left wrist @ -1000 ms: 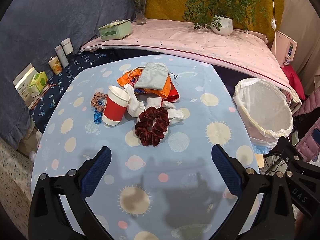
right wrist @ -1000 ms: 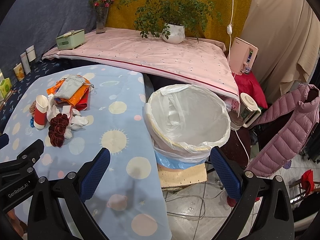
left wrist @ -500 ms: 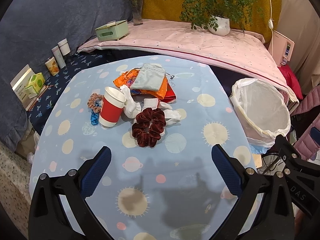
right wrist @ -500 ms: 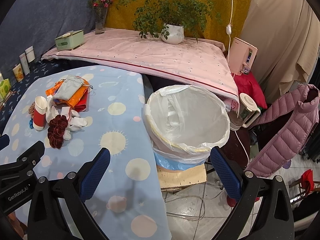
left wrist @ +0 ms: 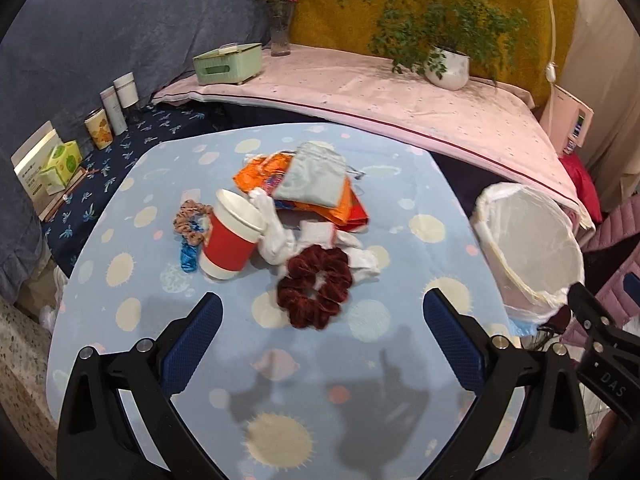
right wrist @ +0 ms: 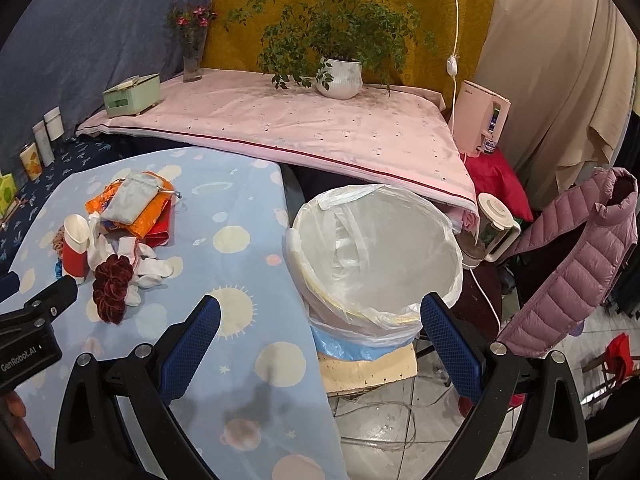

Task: Collect trash
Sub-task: 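Grasp the red-and-white paper cup with the left gripper while the right gripper grasps the dark red scrunchie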

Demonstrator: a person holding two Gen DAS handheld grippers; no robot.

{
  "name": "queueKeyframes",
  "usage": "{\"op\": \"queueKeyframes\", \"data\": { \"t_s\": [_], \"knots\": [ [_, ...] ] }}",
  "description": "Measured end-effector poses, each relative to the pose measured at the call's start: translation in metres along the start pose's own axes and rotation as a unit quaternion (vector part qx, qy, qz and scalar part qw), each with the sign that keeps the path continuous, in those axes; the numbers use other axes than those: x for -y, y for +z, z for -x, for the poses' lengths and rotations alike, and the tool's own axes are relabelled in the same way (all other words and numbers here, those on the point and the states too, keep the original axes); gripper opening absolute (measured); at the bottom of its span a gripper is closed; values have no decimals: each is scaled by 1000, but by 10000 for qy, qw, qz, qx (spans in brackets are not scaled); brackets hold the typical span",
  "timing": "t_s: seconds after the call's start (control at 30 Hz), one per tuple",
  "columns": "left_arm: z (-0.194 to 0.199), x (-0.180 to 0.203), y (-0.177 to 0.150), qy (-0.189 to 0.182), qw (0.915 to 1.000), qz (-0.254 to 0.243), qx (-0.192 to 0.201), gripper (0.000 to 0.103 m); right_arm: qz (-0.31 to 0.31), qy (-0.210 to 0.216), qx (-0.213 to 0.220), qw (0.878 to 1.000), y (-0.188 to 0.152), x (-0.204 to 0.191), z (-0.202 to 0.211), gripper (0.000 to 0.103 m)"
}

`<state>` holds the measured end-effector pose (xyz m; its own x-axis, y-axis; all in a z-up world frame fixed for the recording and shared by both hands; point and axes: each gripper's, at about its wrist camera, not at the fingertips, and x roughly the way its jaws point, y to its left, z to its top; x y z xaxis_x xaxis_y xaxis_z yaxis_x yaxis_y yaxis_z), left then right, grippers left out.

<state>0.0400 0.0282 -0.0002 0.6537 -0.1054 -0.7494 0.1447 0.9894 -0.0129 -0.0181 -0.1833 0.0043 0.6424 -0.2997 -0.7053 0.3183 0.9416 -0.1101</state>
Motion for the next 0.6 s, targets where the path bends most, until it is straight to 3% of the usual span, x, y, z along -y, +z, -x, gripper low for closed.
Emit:
{"op": "queueKeyframes", "data": {
  "t_s": [0.3, 0.6],
  "knots": [
    [-45, -72, 23, 467, 9966, 649, -177, 96, 99, 436, -21, 9990, 16, -42, -27, 96],
    [-70, -117, 29, 620, 9928, 968, -339, 96, 502, 1078, -276, 9925, 17, -111, -58, 95]
  ]
}}
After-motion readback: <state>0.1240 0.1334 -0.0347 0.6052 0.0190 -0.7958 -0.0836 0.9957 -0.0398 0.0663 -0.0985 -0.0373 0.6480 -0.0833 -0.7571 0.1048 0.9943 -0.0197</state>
